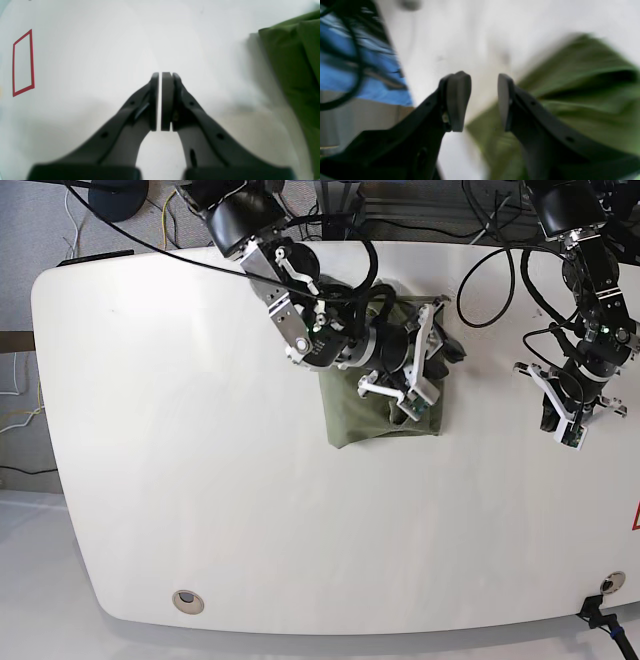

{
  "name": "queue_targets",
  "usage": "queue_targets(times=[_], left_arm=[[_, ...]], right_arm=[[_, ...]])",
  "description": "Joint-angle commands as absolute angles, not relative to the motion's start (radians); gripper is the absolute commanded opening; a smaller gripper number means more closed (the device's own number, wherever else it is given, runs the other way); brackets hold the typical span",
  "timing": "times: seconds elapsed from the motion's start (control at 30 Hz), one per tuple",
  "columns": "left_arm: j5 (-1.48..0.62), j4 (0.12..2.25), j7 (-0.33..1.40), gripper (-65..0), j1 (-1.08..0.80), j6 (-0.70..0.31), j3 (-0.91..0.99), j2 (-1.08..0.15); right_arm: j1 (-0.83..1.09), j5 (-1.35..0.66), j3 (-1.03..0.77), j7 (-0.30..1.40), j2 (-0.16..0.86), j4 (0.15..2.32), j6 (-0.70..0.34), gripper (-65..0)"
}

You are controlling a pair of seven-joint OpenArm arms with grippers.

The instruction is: Fold the T-shirt properly

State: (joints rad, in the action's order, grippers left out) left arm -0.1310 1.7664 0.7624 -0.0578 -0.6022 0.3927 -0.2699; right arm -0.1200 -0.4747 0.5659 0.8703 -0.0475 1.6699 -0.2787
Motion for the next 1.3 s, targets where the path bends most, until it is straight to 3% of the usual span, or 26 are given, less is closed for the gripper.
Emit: queue_targets(times=[0.0,0.27,0.43,0.7,1.03,1.27], left_arm=[[-0.140,1.782,0.740,-65.0,-0.044,-0.598,0.397,-0.283],[-0.140,1.779,0.740,-65.0,-0.044,-0.598,0.397,-0.283],[-0.140,1.779,0.740,-65.0,-0.044,-0.598,0.371,-0.283],[-0.140,1.779,0.740,-65.0,-0.042,-0.598,0.366,-0.283],[-0.140,1.782,0.740,-65.0,-0.042,-0.598,0.367,-0.283],[-0.142,1.821,0.710,-65.0,-0.021,-0.598,0.377,-0.289]], right_arm=[[-0.154,-0.479,0.549,0.849,-0.002,1.690,-0.257,-44.6],[-0.097,-0.479,0.506,0.849,0.219,1.755,-0.252,-44.6],[-0.019,-0.460,0.507,0.849,0.251,1.797,-0.252,-44.6],[0.050,-0.283,0.541,0.848,0.122,1.810,-0.254,-44.6],[-0.031,-0.283,0.605,0.851,-0.068,1.705,-0.254,-44.6],[-0.159,-0.289,0.532,0.849,-0.050,1.673,-0.254,-44.6]])
